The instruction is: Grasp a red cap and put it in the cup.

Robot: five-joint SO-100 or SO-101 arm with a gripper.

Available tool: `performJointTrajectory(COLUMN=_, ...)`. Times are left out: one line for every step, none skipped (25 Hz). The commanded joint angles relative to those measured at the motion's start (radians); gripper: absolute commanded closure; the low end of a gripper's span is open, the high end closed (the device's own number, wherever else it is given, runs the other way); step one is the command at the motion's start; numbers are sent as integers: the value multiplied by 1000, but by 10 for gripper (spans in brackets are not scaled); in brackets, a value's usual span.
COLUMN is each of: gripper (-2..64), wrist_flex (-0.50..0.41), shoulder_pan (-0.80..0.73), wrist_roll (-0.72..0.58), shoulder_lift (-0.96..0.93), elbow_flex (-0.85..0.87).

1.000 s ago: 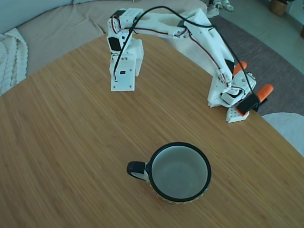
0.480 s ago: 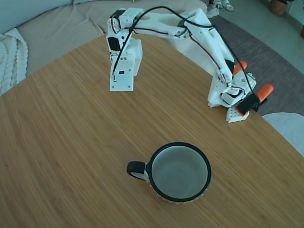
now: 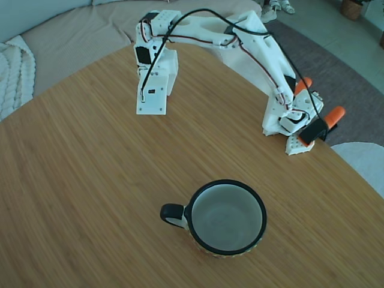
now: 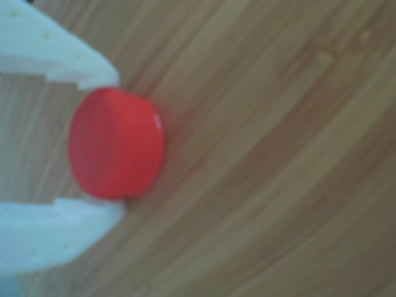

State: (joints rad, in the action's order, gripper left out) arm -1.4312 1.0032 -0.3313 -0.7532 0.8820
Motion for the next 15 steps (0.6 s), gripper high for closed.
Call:
performJointTrajectory(gripper=546, wrist_flex=12, shoulder_pan=5, wrist_roll=8, shoulder_lift=-21, elbow_flex=-21)
performJointTrajectory(gripper=546, wrist_flex=12, shoulder_pan=5, wrist_roll=8, shoulder_lift=-21, elbow_flex=-21)
performJointTrajectory(gripper=546, wrist_flex=12, shoulder_pan=3, wrist_roll=8, shoulder_lift=-21, elbow_flex=-21)
performJointTrajectory(gripper=546, wrist_flex=12, shoulder_pan=3, wrist_roll=8, shoulder_lift=-21, elbow_flex=-23)
performJointTrajectory(gripper=546, wrist_flex=12, shoulder_pan=3, wrist_roll=8, shoulder_lift=-21, elbow_flex=-26)
performJointTrajectory(gripper=546, wrist_flex=12, shoulder_pan=3, wrist_roll=8, shoulder_lift=-21, elbow_flex=-34)
performJointTrajectory(gripper=546, wrist_flex=12, shoulder_pan=3, wrist_roll=8, shoulder_lift=-28, elbow_flex=-35)
performJointTrajectory(gripper=546, wrist_flex=12, shoulder_pan=3, wrist_roll=8, shoulder_lift=-37, elbow_flex=-35)
performJointTrajectory(gripper=546, wrist_flex=12, shoulder_pan=3, wrist_roll=8, shoulder_lift=-40, elbow_flex=-37)
performJointTrajectory(gripper=546, wrist_flex=11, shoulder_pan=2, wrist_roll=8, shoulder_lift=-43, elbow_flex=-46)
performJointTrajectory(gripper=546, wrist_flex=0, shoulder_pan=-5, wrist_roll=8, shoulder_lift=-43, elbow_flex=-66)
performJointTrajectory(gripper=546, wrist_flex=-6, shoulder_pan=-11, wrist_roll=8, shoulder_lift=-43, elbow_flex=-83)
performJointTrajectory(gripper=546, wrist_flex=-25, shoulder_pan=-12, wrist_roll=8, shoulder_lift=-43, elbow_flex=-101)
performJointTrajectory(gripper=546, wrist_flex=-44, shoulder_pan=-15, wrist_roll=8, shoulder_lift=-46, elbow_flex=-121)
performJointTrajectory(gripper=546, wrist_flex=-61, shoulder_pan=-23, wrist_roll=8, shoulder_lift=-57, elbow_flex=-144)
